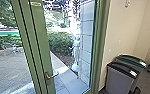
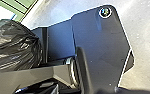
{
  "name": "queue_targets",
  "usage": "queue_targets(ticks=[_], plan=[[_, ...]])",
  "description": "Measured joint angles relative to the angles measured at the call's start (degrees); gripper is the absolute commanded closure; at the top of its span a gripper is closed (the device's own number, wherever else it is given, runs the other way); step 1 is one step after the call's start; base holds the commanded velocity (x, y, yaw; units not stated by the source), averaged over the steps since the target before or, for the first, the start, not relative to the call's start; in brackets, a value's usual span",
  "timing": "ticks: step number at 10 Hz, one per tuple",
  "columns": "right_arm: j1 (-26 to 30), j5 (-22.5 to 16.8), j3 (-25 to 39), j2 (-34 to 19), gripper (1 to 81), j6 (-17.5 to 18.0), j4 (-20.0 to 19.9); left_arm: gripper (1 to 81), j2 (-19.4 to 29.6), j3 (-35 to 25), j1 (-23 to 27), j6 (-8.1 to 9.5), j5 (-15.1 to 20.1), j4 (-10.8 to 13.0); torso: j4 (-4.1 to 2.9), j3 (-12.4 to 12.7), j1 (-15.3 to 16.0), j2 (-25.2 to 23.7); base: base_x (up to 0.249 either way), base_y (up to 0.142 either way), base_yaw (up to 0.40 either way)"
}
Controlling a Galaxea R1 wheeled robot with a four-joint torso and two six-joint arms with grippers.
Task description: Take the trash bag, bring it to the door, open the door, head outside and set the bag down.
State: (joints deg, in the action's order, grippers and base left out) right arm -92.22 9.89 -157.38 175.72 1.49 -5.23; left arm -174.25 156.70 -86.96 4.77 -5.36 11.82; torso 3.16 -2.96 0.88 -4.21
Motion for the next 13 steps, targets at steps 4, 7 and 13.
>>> queue_targets(ticks=[4,7,13], plan=[[0.00,0.09,0.00,-0.02,1.0,0.00,0.00,81.1,-0.01,0.00,0.11,0.00,-0.01,0.00,0.00,0.00,0.02,0.00,0.154,0.000,0.000],[0.00,0.15,0.00,-0.02,1.0,0.00,0.00,81.1,-0.01,0.00,0.07,0.00,0.00,0.00,0.00,0.00,0.02,0.00,0.136,0.000,0.000],[-0.04,0.13,0.00,-0.02,1.0,0.00,0.00,81.1,0.00,0.00,0.07,0.00,0.02,0.00,0.00,0.00,0.02,0.00,0.107,0.000,0.000]])
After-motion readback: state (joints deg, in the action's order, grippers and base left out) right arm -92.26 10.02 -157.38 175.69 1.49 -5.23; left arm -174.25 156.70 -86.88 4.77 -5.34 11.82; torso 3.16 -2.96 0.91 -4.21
